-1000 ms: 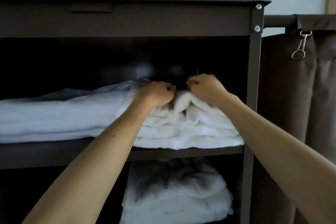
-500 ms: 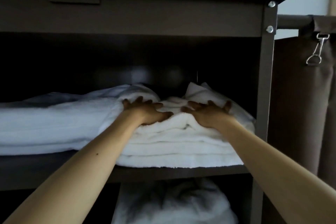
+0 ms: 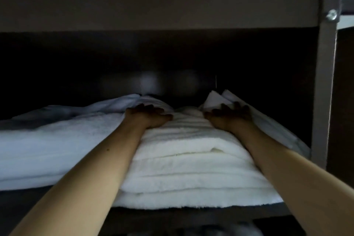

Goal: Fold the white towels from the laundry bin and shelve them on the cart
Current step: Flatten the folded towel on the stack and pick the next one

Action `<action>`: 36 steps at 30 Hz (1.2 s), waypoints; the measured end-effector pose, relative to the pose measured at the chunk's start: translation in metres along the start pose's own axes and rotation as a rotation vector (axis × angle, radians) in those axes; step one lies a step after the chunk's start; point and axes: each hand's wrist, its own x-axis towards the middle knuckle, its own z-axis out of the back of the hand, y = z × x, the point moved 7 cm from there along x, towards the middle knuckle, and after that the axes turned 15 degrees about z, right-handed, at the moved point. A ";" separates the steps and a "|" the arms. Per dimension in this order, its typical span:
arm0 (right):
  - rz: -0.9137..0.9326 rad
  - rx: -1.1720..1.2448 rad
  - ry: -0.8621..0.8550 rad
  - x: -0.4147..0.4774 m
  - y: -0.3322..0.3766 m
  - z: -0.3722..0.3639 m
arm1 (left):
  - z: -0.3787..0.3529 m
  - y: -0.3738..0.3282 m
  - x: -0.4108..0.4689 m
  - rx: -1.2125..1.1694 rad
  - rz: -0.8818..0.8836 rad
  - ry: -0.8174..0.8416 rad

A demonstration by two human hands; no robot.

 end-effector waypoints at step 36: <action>0.370 0.404 0.226 -0.171 0.185 0.170 | 0.157 0.117 -0.236 -0.279 -0.057 0.137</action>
